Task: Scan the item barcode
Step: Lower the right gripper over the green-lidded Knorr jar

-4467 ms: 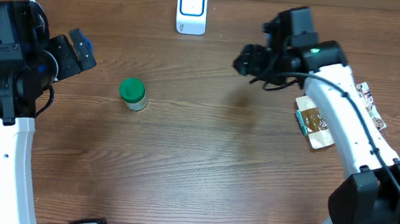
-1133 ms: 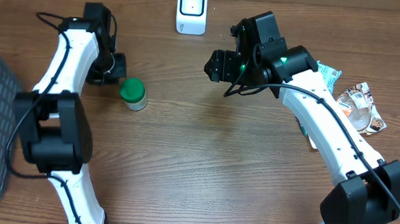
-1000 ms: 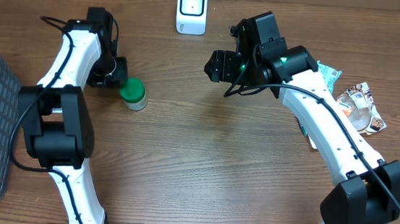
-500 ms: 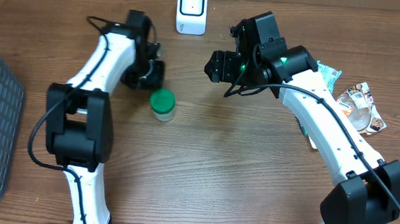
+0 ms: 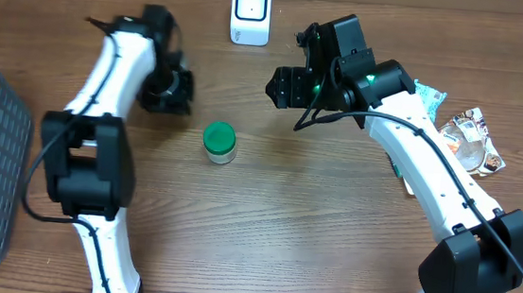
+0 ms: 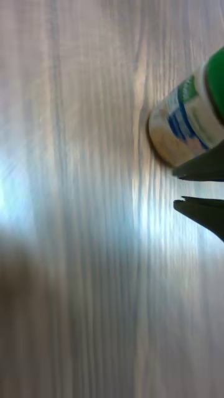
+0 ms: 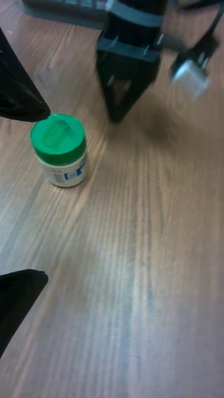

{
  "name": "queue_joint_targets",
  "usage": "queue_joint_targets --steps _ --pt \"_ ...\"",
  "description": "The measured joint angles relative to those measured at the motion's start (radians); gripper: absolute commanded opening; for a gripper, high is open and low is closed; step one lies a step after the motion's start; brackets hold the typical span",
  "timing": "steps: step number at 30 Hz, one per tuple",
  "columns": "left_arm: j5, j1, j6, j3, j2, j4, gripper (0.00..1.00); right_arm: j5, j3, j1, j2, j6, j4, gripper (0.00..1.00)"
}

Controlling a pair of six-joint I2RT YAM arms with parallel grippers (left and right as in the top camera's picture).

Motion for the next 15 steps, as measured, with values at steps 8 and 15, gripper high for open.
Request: queue_joint_targets --steps 8,15 --pt "-0.006 0.121 -0.011 0.114 0.000 -0.065 0.04 0.077 0.000 0.122 0.008 -0.111 0.053 0.89" --pt "-0.006 0.116 -0.011 0.114 0.000 -0.061 0.08 0.167 0.000 0.258 0.101 -0.182 0.070 0.90"
